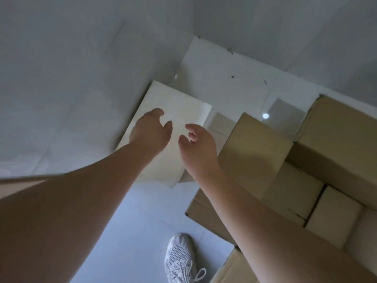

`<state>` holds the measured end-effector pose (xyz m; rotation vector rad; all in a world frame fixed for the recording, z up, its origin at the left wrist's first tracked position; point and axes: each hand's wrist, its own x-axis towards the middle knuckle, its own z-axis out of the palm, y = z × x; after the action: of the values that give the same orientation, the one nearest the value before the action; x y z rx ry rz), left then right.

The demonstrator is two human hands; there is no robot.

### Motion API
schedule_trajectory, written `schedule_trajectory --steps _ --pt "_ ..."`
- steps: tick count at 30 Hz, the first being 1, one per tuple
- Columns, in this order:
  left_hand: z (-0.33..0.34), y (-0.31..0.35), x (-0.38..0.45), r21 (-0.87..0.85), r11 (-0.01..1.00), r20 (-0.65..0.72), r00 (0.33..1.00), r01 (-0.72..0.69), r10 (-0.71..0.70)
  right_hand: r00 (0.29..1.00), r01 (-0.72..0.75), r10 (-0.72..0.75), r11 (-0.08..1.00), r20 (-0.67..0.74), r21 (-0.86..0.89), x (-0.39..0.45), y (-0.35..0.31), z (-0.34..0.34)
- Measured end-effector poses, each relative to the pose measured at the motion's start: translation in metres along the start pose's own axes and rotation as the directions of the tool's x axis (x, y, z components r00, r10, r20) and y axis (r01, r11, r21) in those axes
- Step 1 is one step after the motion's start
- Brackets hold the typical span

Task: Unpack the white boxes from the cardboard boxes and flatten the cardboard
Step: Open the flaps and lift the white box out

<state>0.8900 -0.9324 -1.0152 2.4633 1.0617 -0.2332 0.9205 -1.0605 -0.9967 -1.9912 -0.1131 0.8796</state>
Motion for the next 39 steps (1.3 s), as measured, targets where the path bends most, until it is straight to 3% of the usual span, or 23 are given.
schedule_trajectory --steps 4,7,11,16,19,22,25,28,31,33,35,39 --pt "-0.005 0.050 -0.044 0.005 1.000 -0.014 1.000 -0.001 0.001 0.992 0.122 -0.122 0.993 -0.013 -0.002 -0.026 0.013 -0.078" --pt "0.000 0.090 -0.087 -0.002 1.000 -0.046 0.999 0.008 -0.009 0.993 0.116 -0.116 0.993 0.005 -0.004 -0.047 0.043 -0.139" --pt "0.024 0.136 -0.158 -0.040 0.992 -0.073 0.989 0.123 -0.126 0.994 0.113 -0.113 0.991 0.008 -0.071 -0.079 0.089 -0.213" --pt "0.077 0.166 -0.264 -0.089 0.972 -0.088 0.970 0.219 -0.226 0.991 0.131 -0.134 0.907 0.021 -0.401 -0.114 0.160 -0.309" --pt "0.119 0.151 -0.327 -0.304 0.869 -0.085 0.897 0.391 -0.433 0.993 0.067 -0.107 0.874 -0.055 -0.480 -0.118 0.197 -0.355" --pt "0.167 0.138 -0.374 -0.299 0.747 0.054 0.792 0.594 -0.608 0.994 -0.015 -0.051 0.803 -0.095 -0.595 -0.113 0.234 -0.387" --pt "0.218 0.161 -0.405 -0.381 0.541 0.210 0.640 0.750 -0.739 0.991 0.010 -0.116 0.575 -0.070 -0.818 -0.096 0.267 -0.405" --pt "0.267 0.202 -0.422 -0.411 0.445 0.377 0.593 0.796 -0.712 0.979 -0.022 -0.179 0.381 -0.097 -0.924 -0.068 0.290 -0.420" --pt "0.313 0.220 -0.427 -0.550 0.324 0.484 0.609 0.770 -0.628 0.972 0.018 -0.226 0.315 -0.056 -0.949 -0.039 0.301 -0.421" --pt "0.331 0.223 -0.416 -0.654 0.284 0.460 0.666 0.701 -0.587 0.971 0.053 -0.238 0.334 -0.029 -0.941 -0.024 0.305 -0.418" --pt "0.335 0.224 -0.408 -0.713 0.312 0.385 0.722 0.628 -0.574 0.966 0.067 -0.257 0.317 -0.017 -0.946 -0.020 0.307 -0.417" --pt "0.319 0.218 -0.411 -0.741 0.399 0.224 0.759 0.540 -0.612 0.934 0.160 -0.354 0.298 0.046 -0.941 -0.033 0.298 -0.412"
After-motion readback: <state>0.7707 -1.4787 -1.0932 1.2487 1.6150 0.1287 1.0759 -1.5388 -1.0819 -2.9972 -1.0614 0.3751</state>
